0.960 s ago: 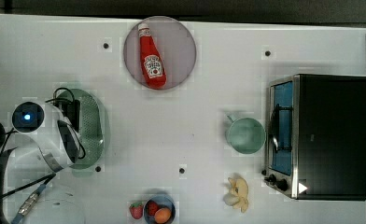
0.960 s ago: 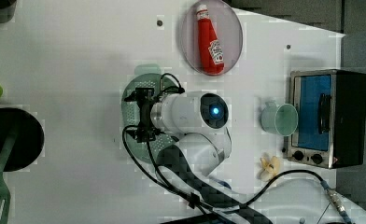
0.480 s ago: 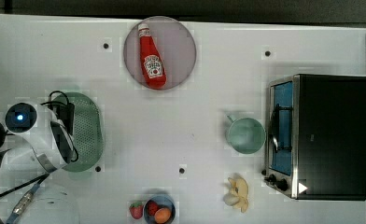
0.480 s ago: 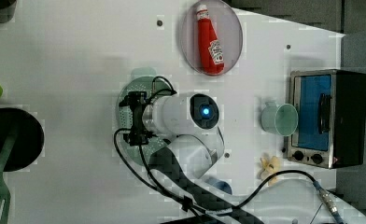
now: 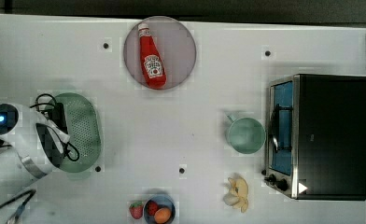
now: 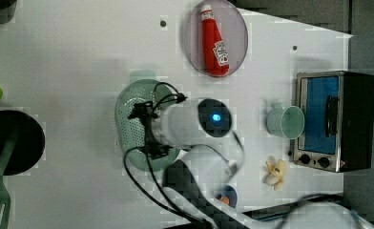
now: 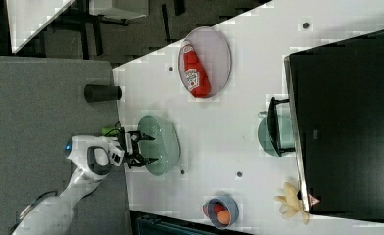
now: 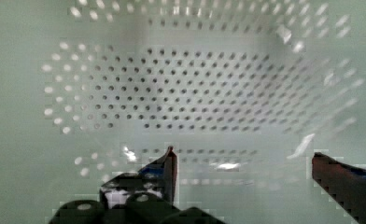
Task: Drag strainer right to left.
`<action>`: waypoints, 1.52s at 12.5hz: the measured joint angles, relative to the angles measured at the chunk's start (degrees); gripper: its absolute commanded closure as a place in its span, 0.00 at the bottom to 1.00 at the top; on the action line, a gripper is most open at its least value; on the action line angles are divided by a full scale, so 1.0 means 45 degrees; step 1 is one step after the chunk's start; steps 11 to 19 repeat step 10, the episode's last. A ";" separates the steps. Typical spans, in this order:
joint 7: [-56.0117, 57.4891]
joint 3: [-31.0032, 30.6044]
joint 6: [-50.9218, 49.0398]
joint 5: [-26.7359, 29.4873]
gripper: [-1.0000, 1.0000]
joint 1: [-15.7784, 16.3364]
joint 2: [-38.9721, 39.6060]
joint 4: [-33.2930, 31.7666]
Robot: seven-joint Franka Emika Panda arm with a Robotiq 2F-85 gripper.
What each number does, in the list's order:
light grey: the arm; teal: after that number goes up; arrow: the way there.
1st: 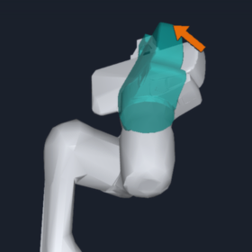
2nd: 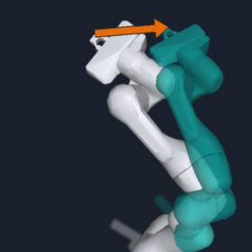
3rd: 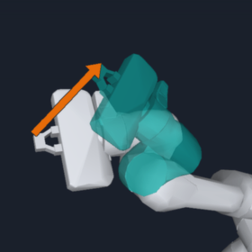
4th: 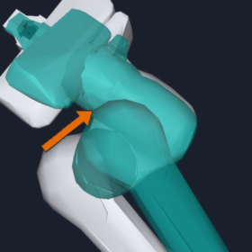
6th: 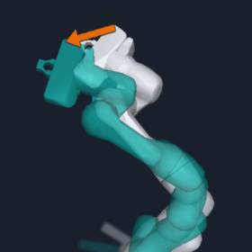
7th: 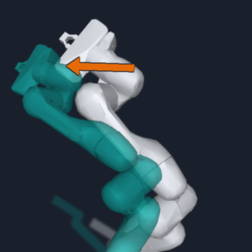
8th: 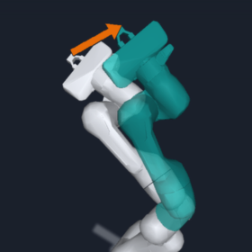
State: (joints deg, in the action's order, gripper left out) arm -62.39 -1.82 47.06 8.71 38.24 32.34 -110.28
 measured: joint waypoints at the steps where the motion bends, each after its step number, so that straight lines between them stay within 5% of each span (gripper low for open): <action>1: 0.0833 0.0456 -0.0746 -0.0020 0.00 0.0199 -0.0814 -0.0249; 7: 0.5782 0.4719 -0.3867 0.0124 0.00 0.0448 -0.6118 0.0373; 10: 0.8393 0.7187 -0.5651 -0.1999 0.00 -0.0155 -0.8329 0.0970; 19: 0.8393 0.7187 -0.5651 -0.1999 0.00 -0.0155 -0.8329 0.0970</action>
